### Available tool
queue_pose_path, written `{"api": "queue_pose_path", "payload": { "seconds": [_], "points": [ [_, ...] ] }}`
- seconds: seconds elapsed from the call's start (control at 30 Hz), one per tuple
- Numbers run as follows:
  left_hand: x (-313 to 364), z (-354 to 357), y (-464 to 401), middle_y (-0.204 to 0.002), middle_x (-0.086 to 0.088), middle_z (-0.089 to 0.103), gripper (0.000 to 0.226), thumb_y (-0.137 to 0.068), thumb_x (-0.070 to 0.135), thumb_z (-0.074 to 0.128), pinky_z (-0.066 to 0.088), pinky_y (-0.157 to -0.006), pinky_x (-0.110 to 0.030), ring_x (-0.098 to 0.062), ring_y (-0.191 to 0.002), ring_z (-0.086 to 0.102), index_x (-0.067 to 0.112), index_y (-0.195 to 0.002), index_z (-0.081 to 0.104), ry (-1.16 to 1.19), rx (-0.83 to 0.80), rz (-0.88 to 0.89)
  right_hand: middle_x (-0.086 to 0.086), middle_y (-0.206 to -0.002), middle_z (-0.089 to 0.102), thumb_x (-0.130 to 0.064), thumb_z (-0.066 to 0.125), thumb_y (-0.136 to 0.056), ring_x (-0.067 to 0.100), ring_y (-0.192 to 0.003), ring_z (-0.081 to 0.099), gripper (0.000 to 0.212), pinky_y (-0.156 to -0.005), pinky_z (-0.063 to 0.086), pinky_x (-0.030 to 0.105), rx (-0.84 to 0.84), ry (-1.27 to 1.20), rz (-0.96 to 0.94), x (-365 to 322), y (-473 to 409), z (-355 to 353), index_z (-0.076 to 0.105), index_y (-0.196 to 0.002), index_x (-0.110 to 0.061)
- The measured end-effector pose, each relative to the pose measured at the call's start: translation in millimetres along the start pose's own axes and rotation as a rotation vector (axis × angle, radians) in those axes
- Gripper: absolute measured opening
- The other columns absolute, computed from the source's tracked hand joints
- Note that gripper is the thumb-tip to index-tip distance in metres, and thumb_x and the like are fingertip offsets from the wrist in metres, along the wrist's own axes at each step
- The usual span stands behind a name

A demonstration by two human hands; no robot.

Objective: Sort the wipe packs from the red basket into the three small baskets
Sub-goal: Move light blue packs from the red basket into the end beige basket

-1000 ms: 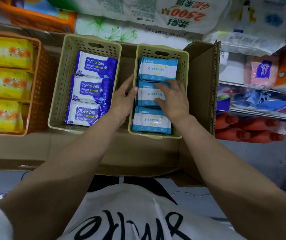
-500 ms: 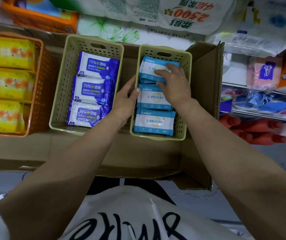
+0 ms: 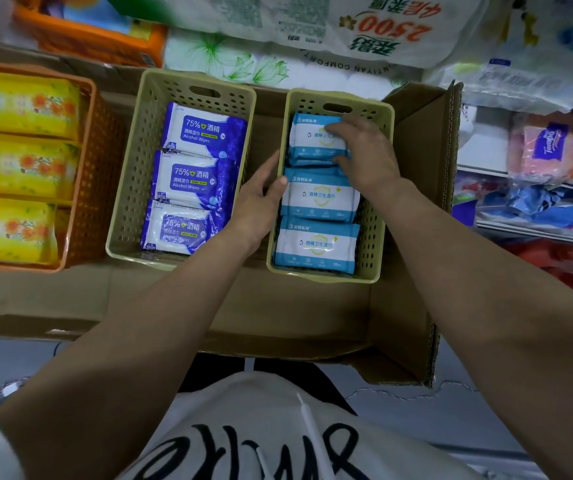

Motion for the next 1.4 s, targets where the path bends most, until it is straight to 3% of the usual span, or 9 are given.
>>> {"api": "queue_pose_path", "payload": {
  "seconds": [0.13,0.2,0.3,0.6,0.77,0.9,1.27,1.33,1.4],
  "points": [
    [-2.3,-0.4,-0.1,-0.141,0.008,0.052,0.047,-0.102,0.028,0.049,0.057,-0.09,-0.038,-0.007,-0.119,0.055,0.049,-0.143,0.039,-0.002,0.004,-0.021,0.005,-0.132,0.053,-0.028,0.075,-0.084,0.023,-0.127,0.043,0.044,-0.103,0.032,0.025,0.175,-0.131,0.07,0.8,30.5,-14.2,0.062,-0.126,-0.021],
    [-2.4,0.2,0.3,-0.138,0.008,0.054,0.047,-0.102,0.028,0.049,0.058,-0.089,-0.039,-0.006,-0.116,0.057,0.049,-0.143,0.039,-0.002,0.003,-0.021,0.004,-0.128,0.055,-0.034,0.076,-0.083,0.022,-0.124,0.043,0.046,-0.102,0.035,0.028,0.12,-0.109,0.061,-6.4,52.9,-2.5,0.063,-0.125,-0.022],
    [-0.9,0.5,0.5,-0.137,0.008,0.055,0.047,-0.102,0.027,0.049,0.057,-0.09,-0.039,-0.007,-0.116,0.057,0.047,-0.144,0.04,-0.011,0.007,-0.008,0.003,-0.133,0.053,-0.036,0.074,-0.084,0.024,-0.127,0.04,0.057,-0.104,0.038,0.039,-0.027,0.05,0.035,-11.5,69.8,21.3,0.056,-0.136,-0.025],
    [1.1,0.4,0.7,-0.14,0.009,0.054,0.048,-0.103,0.026,0.049,0.057,-0.088,-0.031,-0.003,-0.115,0.056,0.044,-0.146,0.039,-0.04,0.012,0.015,0.004,-0.133,0.053,-0.032,0.073,-0.086,0.026,-0.126,0.038,0.056,-0.103,0.038,0.041,-0.039,0.088,0.014,-11.3,57.0,20.3,0.055,-0.139,-0.026],
    [0.3,0.4,1.5,-0.142,0.009,0.052,0.048,-0.103,0.026,0.048,0.056,-0.085,-0.029,-0.003,-0.116,0.055,0.046,-0.145,0.039,-0.03,0.006,0.01,0.006,-0.14,0.047,-0.038,0.064,-0.092,0.027,-0.132,0.037,0.055,-0.105,0.038,0.04,0.155,0.148,0.002,-12.8,49.2,-1.8,0.048,-0.143,-0.03],
    [2.4,1.4,1.0,-0.141,0.011,0.052,0.048,-0.103,0.025,0.049,0.056,-0.084,-0.024,0.0,-0.115,0.055,0.045,-0.145,0.04,-0.031,0.006,0.013,0.005,-0.164,0.017,-0.036,0.049,-0.102,0.023,-0.151,0.012,0.055,-0.12,0.022,0.038,-0.044,0.082,0.099,-0.6,27.2,13.1,0.029,-0.154,-0.032],
    [7.1,1.5,-1.3,-0.141,0.009,0.054,0.046,-0.103,0.016,0.048,0.055,-0.087,-0.021,0.0,-0.115,0.054,0.033,-0.145,0.045,-0.064,0.116,0.067,0.005,-0.165,0.014,-0.037,0.042,-0.104,0.022,-0.152,0.009,0.056,-0.121,0.022,0.04,-0.164,0.063,0.155,9.9,32.1,22.7,0.022,-0.156,-0.03],
    [3.1,-2.6,1.8,-0.136,0.012,0.055,0.044,-0.103,0.018,0.048,0.054,-0.08,-0.017,0.002,-0.111,0.055,0.034,-0.144,0.045,-0.056,0.16,0.07,0.008,-0.164,0.018,-0.035,0.046,-0.103,0.023,-0.152,0.01,0.054,-0.122,0.02,0.04,-0.098,0.007,0.106,3.4,34.1,14.9,0.031,-0.154,-0.025],
    [0.0,-6.6,5.1,-0.129,0.016,0.057,0.043,-0.102,0.021,0.05,0.052,-0.07,-0.01,0.006,-0.107,0.056,0.037,-0.142,0.047,-0.057,0.189,0.071,0.012,-0.159,0.03,-0.027,0.054,-0.1,0.027,-0.15,0.019,0.049,-0.121,0.021,0.04,0.133,-0.018,0.049,0.5,41.6,-5.7,0.043,-0.148,-0.018]
  ]
}}
Point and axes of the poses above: each hand's wrist, its own y-axis away from the middle knuckle, its own z-axis out of the palm, x = y × z, the point moved 8 cm from there along -y, towards the middle knuckle
